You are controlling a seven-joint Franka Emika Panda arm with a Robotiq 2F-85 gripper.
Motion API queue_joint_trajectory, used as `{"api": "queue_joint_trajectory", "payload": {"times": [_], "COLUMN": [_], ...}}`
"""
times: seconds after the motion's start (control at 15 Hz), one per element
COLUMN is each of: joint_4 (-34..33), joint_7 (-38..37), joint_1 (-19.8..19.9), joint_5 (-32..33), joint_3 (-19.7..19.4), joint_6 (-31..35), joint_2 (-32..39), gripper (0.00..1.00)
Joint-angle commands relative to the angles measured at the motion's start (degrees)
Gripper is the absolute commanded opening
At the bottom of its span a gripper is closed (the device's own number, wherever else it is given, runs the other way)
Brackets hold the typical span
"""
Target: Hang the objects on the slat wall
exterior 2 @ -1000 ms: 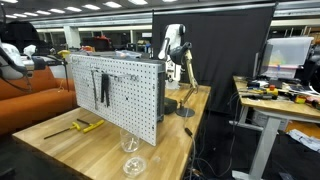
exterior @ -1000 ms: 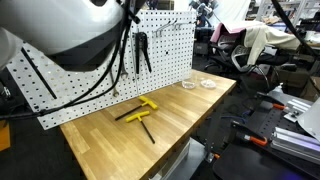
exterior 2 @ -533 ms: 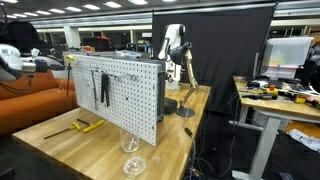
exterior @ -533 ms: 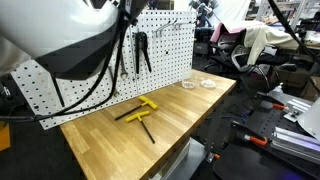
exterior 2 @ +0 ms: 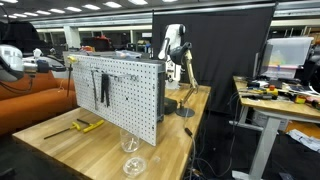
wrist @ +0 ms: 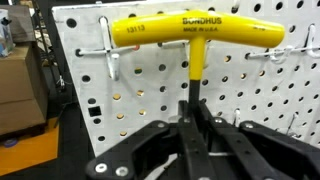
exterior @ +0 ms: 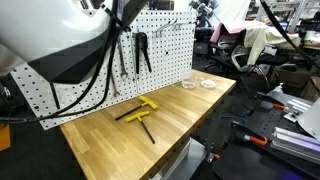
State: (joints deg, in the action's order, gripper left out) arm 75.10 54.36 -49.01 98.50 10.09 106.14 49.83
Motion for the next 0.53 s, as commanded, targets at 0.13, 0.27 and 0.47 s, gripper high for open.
{"api": "queue_joint_trajectory", "payload": {"times": [0.13,0.27,0.47], "joint_4": [-4.62,-6.14,-7.58], "joint_7": [3.57,5.80,9.43], "joint_1": [0.22,0.33,0.66], "joint_5": [0.35,0.85,0.80], "joint_3": [-0.23,-0.67,-1.37], "joint_6": [2.93,5.03,7.68], "joint_2": [2.40,2.91,2.98], "gripper": [0.03,0.03,0.03]}}
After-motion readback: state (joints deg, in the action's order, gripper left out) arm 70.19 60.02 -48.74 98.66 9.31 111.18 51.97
